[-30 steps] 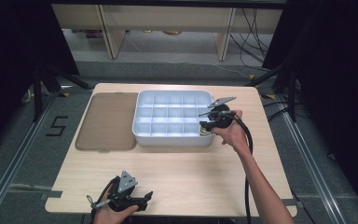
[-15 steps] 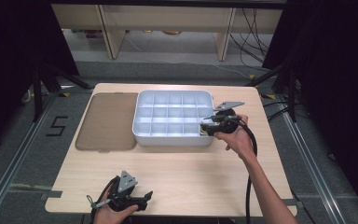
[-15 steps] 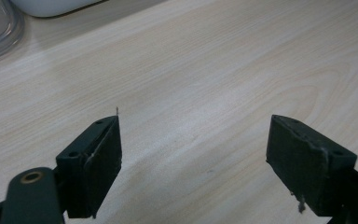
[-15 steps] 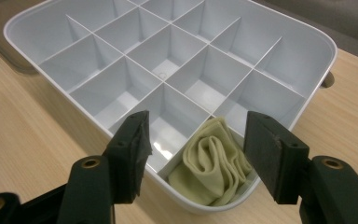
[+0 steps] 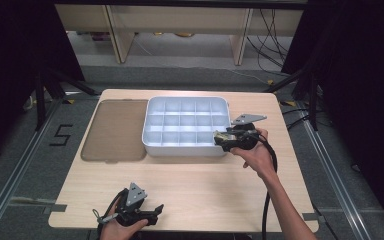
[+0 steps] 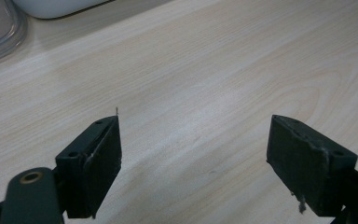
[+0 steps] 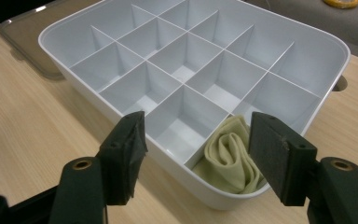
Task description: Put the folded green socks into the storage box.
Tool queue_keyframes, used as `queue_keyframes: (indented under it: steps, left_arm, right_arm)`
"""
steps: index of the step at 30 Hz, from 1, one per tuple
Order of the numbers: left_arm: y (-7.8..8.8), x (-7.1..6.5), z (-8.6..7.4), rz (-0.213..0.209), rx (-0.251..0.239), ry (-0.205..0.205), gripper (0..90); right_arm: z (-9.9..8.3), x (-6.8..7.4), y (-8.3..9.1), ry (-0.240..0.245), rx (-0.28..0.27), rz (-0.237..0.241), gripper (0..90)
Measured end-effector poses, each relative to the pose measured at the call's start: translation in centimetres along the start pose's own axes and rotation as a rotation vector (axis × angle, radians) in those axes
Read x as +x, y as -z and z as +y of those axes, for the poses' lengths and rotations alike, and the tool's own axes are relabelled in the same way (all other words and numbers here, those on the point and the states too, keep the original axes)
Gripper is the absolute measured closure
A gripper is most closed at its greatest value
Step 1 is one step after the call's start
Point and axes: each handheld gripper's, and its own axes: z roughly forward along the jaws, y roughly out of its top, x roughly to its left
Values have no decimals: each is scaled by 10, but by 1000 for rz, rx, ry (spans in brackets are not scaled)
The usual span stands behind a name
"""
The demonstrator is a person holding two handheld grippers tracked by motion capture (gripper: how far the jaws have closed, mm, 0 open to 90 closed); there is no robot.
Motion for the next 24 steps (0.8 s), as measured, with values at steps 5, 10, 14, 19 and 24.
queue_keyframes:
  steps: [5,10,14,19,24]
  left_arm:
    - [0,1,0,-1,0,-3,174]
    - [1,1,1,0,16,-9,173]
    - [1,2,1,-2,4,-8,173]
    - [1,0,0,-2,-5,10,173]
    - [1,2,0,-1,1,-6,172]
  right_arm:
    - [-5,5,6,-1,-19,1,367]
    - [-12,11,7,-11,-30,14,362]
    - [-18,15,8,2,-58,17,359]
    - [-19,21,12,18,-42,28,356]
    - [-23,26,15,24,-46,42,344]
